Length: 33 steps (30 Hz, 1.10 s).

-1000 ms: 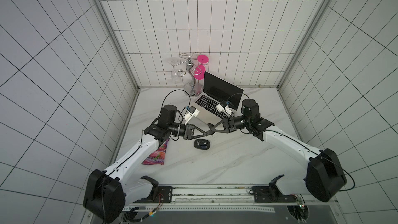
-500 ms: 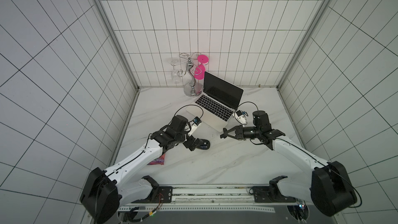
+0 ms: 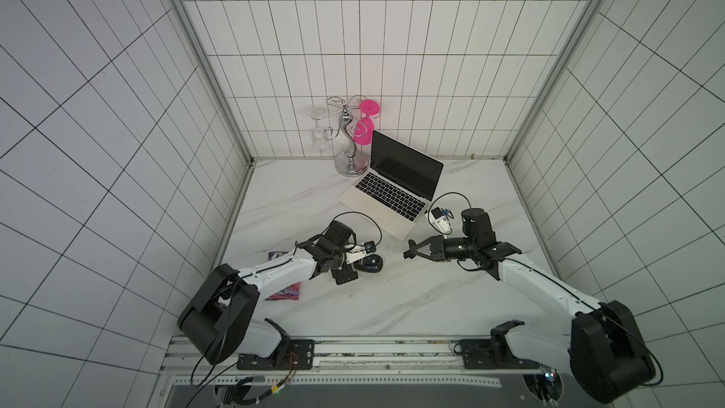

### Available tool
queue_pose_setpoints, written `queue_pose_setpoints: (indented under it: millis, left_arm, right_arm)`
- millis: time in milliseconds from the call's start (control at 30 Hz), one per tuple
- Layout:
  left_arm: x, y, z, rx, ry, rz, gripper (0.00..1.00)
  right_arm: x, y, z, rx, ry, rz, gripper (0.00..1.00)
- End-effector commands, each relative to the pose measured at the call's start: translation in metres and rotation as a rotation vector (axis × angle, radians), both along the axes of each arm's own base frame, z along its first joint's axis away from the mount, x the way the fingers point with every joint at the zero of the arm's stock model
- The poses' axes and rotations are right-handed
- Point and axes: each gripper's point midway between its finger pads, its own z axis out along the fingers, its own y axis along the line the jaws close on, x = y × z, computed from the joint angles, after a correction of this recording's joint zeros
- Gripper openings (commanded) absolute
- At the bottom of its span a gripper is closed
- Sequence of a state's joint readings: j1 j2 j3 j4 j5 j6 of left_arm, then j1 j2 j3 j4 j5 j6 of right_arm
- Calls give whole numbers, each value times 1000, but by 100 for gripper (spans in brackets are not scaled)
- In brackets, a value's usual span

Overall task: Insert the wireless mouse receiver into the laptop
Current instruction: Pick up the mouse from the center of the board.

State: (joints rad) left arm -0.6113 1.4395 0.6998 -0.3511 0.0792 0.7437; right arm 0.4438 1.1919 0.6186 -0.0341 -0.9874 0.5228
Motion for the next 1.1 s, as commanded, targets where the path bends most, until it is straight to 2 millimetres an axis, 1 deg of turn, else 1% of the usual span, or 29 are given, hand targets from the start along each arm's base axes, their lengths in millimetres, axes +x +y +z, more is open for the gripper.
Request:
queue_pose_setpoints:
  millis: [0, 100, 133, 233, 300, 367, 533, 633, 700, 733, 767, 800, 833, 867, 900, 1000, 1067]
  left_arm:
    - [10, -21, 9, -60, -16, -73, 98]
    - [4, -31, 8, -97, 47, -103, 98]
    - [0, -33, 4, -99, 77, -109, 97]
    - [-6, -38, -3, -113, 143, -115, 92]
    - [-11, -37, -12, -95, 186, -114, 87]
    - [-12, -35, -15, -88, 204, -102, 84]
    - [-20, -29, -27, -57, 219, -107, 82]
    - [-22, -30, -31, -47, 207, -115, 73]
    - [-22, -32, -31, -39, 203, -120, 69]
    - [-23, -33, -30, -35, 202, -123, 66]
    - [-22, -36, -28, -32, 192, -116, 60]
    - [-20, -40, -25, -30, 181, -106, 57]
    - [-20, -43, -21, -24, 178, -110, 54]
    - [-19, -49, -16, -21, 166, -101, 49]
    - [-16, -55, -9, -23, 152, -79, 46]
    - [-15, -83, 19, -135, 200, -19, 39]
    - [-16, -100, 30, -220, 266, 36, 37]
  right_arm:
    - [0, -1, 6, 24, -40, 15, 0]
    - [0, -2, 0, 16, -28, 12, 0]
    - [0, -3, -1, 16, -23, 12, 0]
    - [0, -4, -7, 9, -8, 9, 0]
    - [0, -5, -10, 6, 4, 7, 0]
    - [1, -6, -12, 6, 11, 7, 0]
    - [2, -7, -17, 0, 22, 3, 0]
    - [4, -10, -20, -4, 33, -11, 0]
    - [8, -15, -21, -5, 42, -36, 0]
    - [11, -19, -21, -5, 46, -56, 0]
    - [13, -24, -22, -5, 52, -76, 0]
    - [15, -29, -22, -2, 55, -96, 0]
    - [17, -34, -22, 1, 59, -114, 0]
    - [19, -38, -21, 5, 57, -130, 0]
    - [20, -43, -21, 4, 63, -145, 0]
    - [19, -52, -23, 4, 81, -168, 0]
    - [16, -54, -22, 15, 95, -169, 0]
